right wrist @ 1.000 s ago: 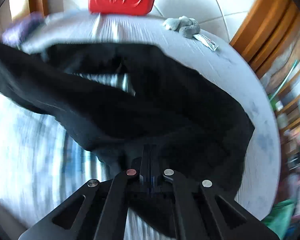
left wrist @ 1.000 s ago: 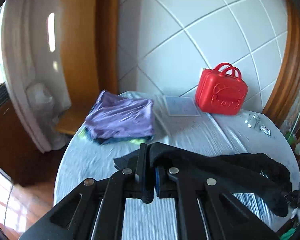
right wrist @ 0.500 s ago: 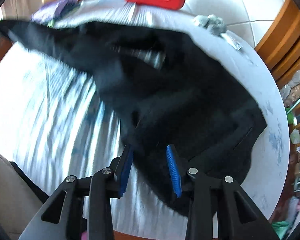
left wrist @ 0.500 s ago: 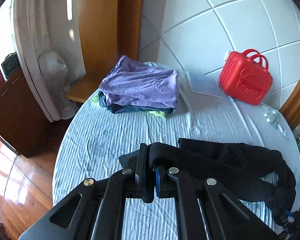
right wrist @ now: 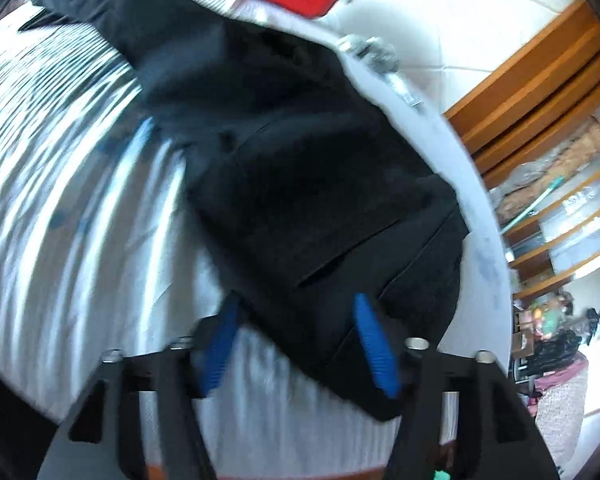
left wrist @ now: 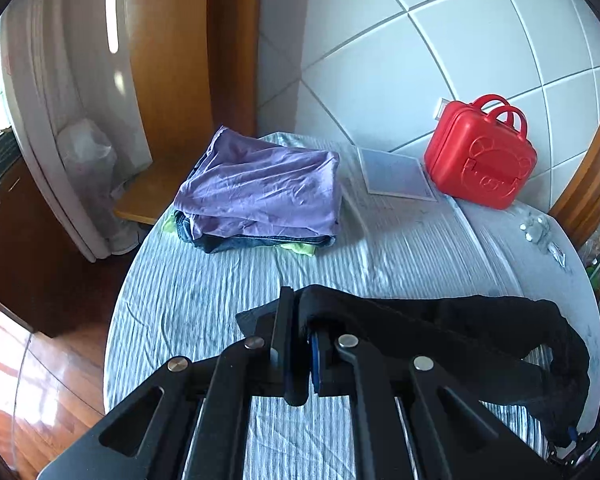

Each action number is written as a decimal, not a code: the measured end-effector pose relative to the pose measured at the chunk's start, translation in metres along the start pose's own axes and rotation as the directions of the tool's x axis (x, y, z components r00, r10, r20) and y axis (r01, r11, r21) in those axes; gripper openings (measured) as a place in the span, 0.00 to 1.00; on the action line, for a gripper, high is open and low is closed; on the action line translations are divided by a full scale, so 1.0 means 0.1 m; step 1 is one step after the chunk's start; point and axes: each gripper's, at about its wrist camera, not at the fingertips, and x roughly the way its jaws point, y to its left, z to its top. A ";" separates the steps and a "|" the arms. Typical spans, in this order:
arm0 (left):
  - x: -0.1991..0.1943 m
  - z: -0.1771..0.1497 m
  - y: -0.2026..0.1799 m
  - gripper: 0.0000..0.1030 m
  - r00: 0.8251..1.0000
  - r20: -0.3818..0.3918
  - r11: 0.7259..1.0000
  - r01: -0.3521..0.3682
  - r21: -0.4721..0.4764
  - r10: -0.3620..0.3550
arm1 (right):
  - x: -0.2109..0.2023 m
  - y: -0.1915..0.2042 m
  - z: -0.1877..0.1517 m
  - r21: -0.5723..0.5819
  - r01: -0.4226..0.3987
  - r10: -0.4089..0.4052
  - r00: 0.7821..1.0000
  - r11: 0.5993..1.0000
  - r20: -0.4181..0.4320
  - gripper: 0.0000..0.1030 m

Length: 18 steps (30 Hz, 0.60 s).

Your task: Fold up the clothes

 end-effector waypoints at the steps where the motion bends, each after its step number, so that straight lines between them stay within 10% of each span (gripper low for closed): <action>1: 0.01 0.00 0.00 0.06 1.000 -0.002 1.000 0.001 -0.001 -0.001 | 0.05 -0.07 0.03 0.037 -0.029 0.029 1.000 0.999 -0.001 0.55; 2: 0.02 0.00 -0.01 0.06 1.000 -0.004 1.000 0.001 -0.001 -0.001 | 0.10 -0.14 0.07 0.074 -0.058 0.059 0.998 0.996 -0.001 0.25; 9: -0.10 -0.08 0.05 0.06 1.000 -0.015 1.000 0.026 0.010 -0.025 | -0.28 -0.85 0.13 0.377 -0.206 0.164 0.977 0.903 0.140 0.16; 14: -0.38 -0.33 0.15 0.06 0.997 -0.032 0.997 0.076 0.016 -0.075 | -0.91 -1.61 -0.05 0.536 -0.216 0.095 0.965 0.816 0.245 0.05; 18: -0.32 -0.69 0.33 0.07 0.995 -0.094 1.000 0.029 0.011 -0.027 | -1.00 -1.76 -0.24 0.530 -0.127 0.075 0.990 0.838 0.118 0.00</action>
